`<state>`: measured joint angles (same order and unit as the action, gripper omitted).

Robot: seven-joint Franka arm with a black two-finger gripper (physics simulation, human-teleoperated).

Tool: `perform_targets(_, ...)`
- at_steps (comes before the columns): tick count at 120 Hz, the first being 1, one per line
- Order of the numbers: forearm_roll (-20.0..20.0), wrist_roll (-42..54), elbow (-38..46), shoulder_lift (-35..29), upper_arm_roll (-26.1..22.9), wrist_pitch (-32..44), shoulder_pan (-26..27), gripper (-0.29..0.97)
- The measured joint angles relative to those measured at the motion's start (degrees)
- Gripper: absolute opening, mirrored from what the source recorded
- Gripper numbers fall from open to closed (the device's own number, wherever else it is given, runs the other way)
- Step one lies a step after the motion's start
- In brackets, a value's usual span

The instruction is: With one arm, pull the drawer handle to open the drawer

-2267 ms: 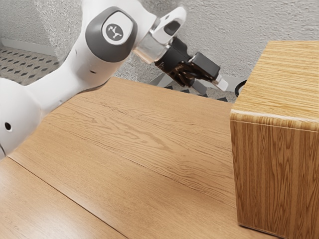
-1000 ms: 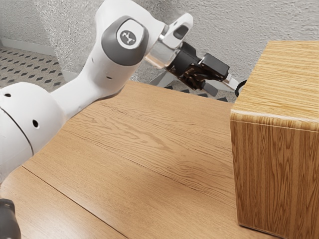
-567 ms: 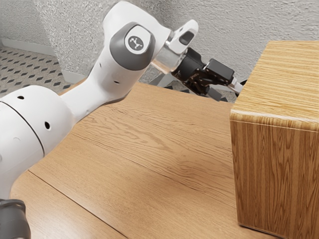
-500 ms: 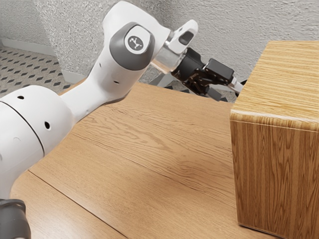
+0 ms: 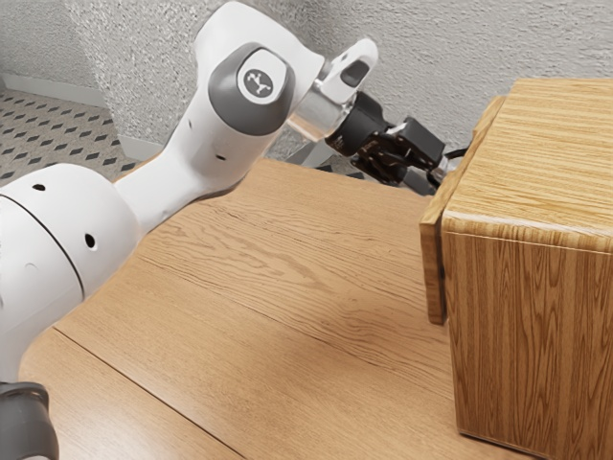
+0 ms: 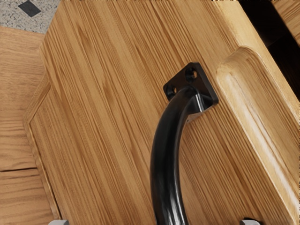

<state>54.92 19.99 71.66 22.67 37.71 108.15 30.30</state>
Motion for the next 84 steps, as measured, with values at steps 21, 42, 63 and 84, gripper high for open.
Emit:
perform_targets(21,-1.9,0.2,0.2,-0.7,0.2,-0.4,-1.4,0.39)
perform_targets(42,-3.7,0.5,0.6,-2.0,0.3,-1.0,-2.4,0.39)
perform_targets(63,-5.7,0.8,2.4,-4.1,0.2,-1.3,-3.2,0.39)
perform_targets(84,-7.1,0.9,3.3,-4.7,0.2,-1.5,-3.3,0.38)
